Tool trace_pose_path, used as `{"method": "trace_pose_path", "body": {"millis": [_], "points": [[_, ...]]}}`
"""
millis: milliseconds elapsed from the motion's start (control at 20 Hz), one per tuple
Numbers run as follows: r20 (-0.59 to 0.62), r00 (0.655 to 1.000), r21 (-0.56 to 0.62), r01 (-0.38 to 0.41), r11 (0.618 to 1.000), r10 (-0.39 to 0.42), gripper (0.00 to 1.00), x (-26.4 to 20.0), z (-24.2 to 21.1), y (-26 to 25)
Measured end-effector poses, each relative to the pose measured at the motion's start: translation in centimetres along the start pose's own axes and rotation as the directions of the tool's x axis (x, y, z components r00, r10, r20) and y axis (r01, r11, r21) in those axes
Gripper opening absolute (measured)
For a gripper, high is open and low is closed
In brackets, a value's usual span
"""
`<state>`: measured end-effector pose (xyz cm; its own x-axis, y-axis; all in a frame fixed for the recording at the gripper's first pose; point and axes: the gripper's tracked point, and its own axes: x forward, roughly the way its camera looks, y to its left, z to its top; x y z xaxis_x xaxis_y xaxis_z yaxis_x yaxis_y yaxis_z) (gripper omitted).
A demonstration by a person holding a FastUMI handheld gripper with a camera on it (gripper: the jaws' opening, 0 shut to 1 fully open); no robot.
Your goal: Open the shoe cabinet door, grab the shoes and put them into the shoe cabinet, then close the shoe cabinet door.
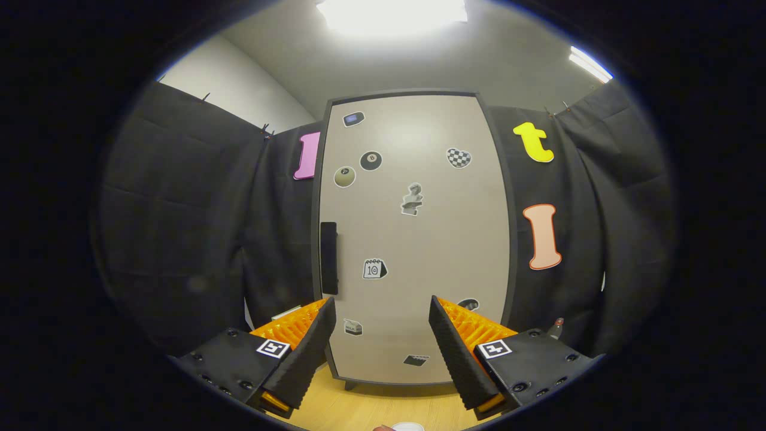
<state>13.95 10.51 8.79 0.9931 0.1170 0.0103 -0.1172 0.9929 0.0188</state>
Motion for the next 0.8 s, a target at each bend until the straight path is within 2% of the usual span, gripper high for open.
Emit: {"method": "trace_pose_path", "body": {"millis": [650, 800], "points": [[-0.086, 0.994, -0.039, -0.065, 0.997, 0.062, 0.98, 11.3, -0.6, 6.4], [-0.105, 0.993, -0.053, -0.064, 0.997, 0.058, 0.94, 13.2, -1.3, 7.4]]}}
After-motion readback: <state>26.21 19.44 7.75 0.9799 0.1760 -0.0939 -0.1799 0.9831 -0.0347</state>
